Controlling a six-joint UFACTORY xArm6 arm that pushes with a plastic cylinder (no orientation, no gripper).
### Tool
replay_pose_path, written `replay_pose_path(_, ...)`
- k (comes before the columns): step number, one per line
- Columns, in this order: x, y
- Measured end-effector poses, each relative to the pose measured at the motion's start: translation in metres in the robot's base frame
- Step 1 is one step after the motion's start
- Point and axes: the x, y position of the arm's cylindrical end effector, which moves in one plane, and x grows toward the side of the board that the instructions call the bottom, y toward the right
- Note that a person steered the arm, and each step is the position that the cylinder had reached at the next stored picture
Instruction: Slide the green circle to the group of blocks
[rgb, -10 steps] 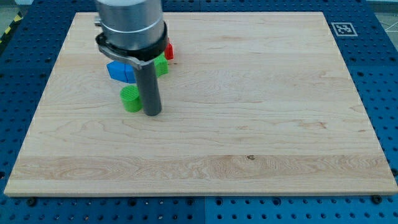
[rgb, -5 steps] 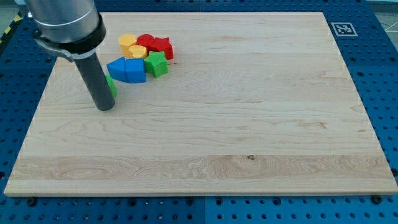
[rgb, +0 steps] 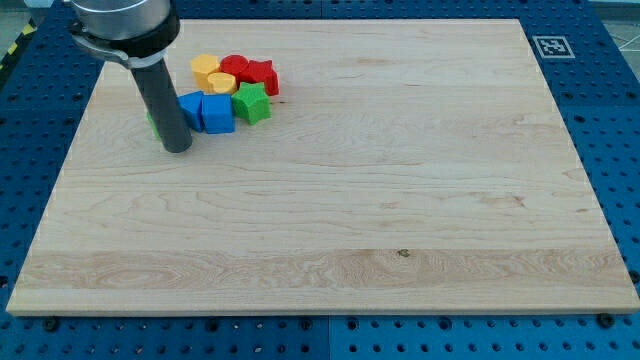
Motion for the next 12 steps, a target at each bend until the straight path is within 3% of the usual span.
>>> replay_pose_path(7,-0.021,0.006)
replay_pose_path(9,-0.021,-0.041)
replay_pose_path(12,-0.046,-0.045)
